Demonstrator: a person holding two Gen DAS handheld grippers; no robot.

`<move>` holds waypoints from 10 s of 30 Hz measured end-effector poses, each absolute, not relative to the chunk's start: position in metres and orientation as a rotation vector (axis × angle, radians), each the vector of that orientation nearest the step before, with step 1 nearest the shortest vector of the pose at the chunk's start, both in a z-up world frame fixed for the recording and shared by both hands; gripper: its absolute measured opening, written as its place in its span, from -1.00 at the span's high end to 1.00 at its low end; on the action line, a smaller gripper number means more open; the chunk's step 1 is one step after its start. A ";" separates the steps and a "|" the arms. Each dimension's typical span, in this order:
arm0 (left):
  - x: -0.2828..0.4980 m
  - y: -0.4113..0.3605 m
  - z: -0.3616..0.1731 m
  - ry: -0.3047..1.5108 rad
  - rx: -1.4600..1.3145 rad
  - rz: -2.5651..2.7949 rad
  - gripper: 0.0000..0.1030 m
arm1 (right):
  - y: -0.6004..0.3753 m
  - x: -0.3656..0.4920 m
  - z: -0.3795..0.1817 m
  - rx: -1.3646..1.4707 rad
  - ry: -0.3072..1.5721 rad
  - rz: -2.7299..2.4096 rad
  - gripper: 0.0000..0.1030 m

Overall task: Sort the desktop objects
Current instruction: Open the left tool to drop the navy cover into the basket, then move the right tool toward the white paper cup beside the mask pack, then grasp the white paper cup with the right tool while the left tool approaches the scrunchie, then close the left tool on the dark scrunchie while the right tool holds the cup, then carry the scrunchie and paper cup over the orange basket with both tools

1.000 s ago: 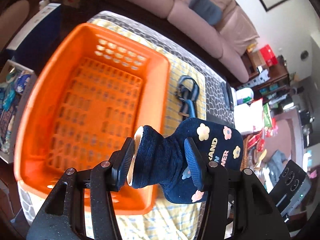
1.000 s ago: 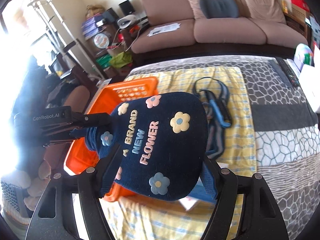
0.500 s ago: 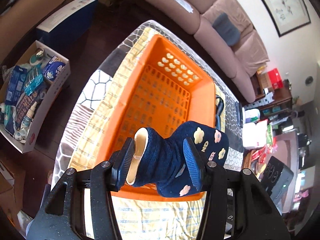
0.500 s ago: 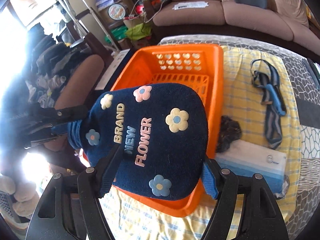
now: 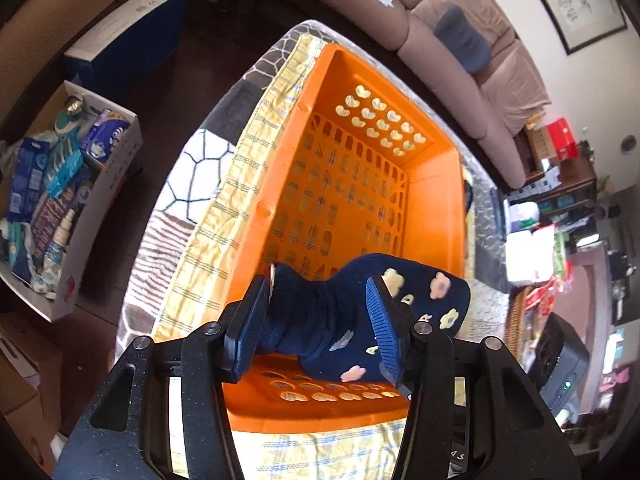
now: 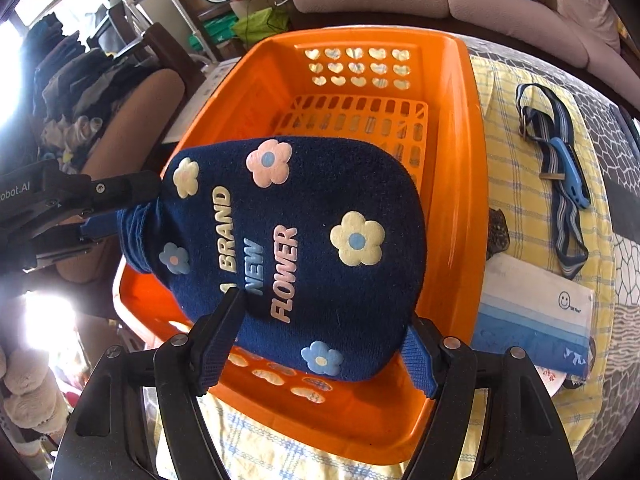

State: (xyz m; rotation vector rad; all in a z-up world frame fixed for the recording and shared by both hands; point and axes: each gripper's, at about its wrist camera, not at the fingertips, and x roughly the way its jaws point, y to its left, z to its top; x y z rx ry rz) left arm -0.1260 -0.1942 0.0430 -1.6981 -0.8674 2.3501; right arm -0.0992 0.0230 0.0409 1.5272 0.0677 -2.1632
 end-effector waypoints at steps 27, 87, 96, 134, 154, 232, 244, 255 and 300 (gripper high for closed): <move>-0.111 -0.181 0.075 -0.751 -1.682 2.369 0.10 | 0.042 -0.078 0.087 1.471 0.205 -2.295 -0.56; -0.108 0.128 0.030 -0.523 -1.745 2.058 -0.97 | 0.353 -0.103 0.000 1.556 -0.767 -2.272 -0.73; -0.109 0.136 0.019 -0.637 -1.747 2.047 -0.96 | 0.357 -0.109 -0.012 1.511 -0.783 -2.258 -0.73; -0.109 0.145 -0.002 -0.222 -1.853 2.031 -0.79 | 0.361 -0.102 -0.022 1.373 -1.186 -1.761 -0.81; -0.115 0.051 0.078 -0.662 -1.639 2.023 -0.80 | 0.280 -0.113 -0.020 1.570 -0.941 -1.729 -1.00; -0.187 0.183 -0.047 1.016 -2.022 1.978 0.55 | 0.370 -0.122 0.020 0.953 -1.319 -1.581 -1.00; -0.186 0.163 -0.004 0.707 -1.931 2.089 0.92 | 0.360 -0.124 0.021 0.985 -1.295 -1.598 -1.00; -0.177 0.133 0.068 0.371 -1.795 2.160 0.95 | 0.344 -0.115 0.053 0.978 -1.253 -1.631 -1.00; -0.190 0.145 0.070 0.359 -1.772 2.257 0.79 | 0.340 -0.112 0.055 1.021 -1.221 -1.662 -1.00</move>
